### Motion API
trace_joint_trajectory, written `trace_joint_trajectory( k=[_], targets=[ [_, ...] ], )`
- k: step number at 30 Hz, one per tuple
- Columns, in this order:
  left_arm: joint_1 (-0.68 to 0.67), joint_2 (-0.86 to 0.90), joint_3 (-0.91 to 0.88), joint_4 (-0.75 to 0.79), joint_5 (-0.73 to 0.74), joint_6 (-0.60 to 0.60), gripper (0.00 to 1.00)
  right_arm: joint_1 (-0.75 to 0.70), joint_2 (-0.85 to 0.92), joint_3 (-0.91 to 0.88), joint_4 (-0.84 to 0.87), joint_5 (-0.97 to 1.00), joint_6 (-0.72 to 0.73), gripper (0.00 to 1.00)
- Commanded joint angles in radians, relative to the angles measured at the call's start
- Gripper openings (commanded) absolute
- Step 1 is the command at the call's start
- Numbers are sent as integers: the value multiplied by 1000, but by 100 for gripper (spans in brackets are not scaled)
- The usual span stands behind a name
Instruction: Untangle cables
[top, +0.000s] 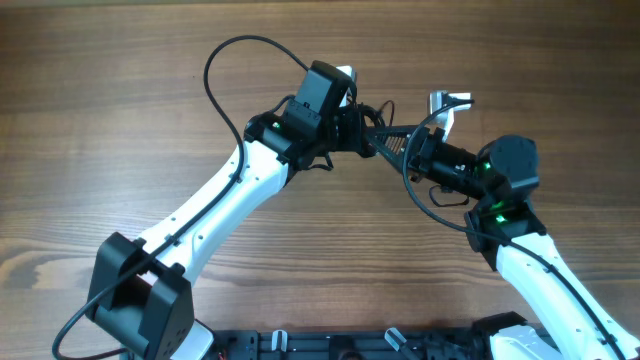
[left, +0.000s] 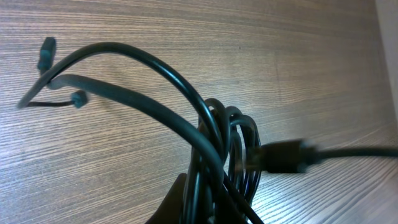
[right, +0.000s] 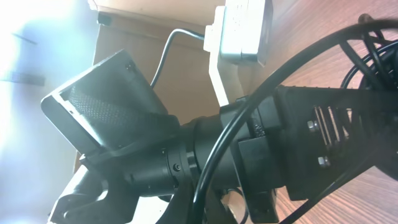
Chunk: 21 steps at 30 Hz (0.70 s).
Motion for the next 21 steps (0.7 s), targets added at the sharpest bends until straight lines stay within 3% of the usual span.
trace_joint_trajectory(
  k=[1, 9, 21],
  targets=[
    [-2, -20, 13, 8, -13, -10, 4, 0, 3, 6, 12, -26, 45, 4],
    [-1, -20, 13, 18, -7, -44, 4, 0, 9, 6, -100, -32, 36, 4],
    [-1, -20, 13, 18, 61, -39, 4, 0, 101, 5, -76, -88, 6, 4]
  ],
)
